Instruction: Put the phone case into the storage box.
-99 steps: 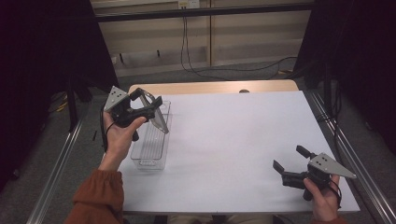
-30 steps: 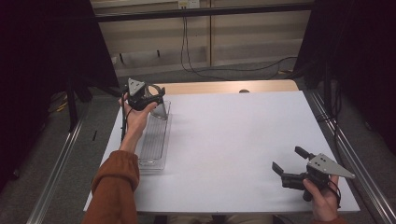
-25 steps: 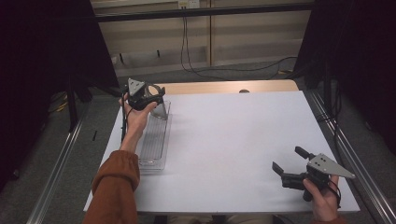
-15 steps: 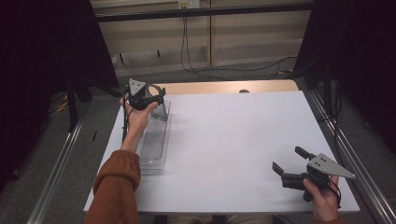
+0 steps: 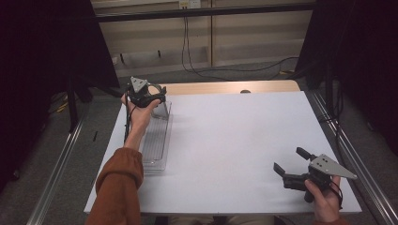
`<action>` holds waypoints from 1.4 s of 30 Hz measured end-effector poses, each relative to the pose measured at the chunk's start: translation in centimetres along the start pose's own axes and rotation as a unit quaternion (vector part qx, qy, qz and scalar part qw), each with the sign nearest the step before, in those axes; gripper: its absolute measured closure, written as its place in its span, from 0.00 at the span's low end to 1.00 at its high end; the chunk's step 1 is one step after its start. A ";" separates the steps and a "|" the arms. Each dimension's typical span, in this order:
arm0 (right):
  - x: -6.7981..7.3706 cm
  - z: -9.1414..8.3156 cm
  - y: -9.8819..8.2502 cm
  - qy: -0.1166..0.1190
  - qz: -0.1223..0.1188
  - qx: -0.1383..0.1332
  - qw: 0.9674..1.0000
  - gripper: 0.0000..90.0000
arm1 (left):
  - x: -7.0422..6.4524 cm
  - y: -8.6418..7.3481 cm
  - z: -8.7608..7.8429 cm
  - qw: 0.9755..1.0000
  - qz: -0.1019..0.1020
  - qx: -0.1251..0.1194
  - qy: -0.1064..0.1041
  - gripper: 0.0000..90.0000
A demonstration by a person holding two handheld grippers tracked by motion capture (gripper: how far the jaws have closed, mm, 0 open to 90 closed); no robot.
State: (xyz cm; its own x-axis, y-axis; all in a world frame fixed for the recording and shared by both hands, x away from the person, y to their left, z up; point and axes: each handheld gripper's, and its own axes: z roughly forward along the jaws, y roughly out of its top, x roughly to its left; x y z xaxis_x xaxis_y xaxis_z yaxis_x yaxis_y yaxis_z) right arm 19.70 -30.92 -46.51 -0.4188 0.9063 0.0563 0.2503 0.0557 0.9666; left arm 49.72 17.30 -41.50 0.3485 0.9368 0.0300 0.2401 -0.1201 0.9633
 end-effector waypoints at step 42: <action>-0.1 0.1 -0.1 0.009 0.002 0.002 1.000 0.00 | -0.5 0.2 2.4 1.000 0.021 0.000 0.008 0.07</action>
State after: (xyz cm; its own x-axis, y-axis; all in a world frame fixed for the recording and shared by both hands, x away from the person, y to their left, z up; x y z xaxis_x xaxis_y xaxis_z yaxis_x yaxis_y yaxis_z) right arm 19.75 -30.96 -46.61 -0.4345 0.8984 0.0641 0.2558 0.0548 0.9652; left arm 51.82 16.02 -41.94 0.3445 0.9358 0.0745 0.2250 -0.1593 0.9612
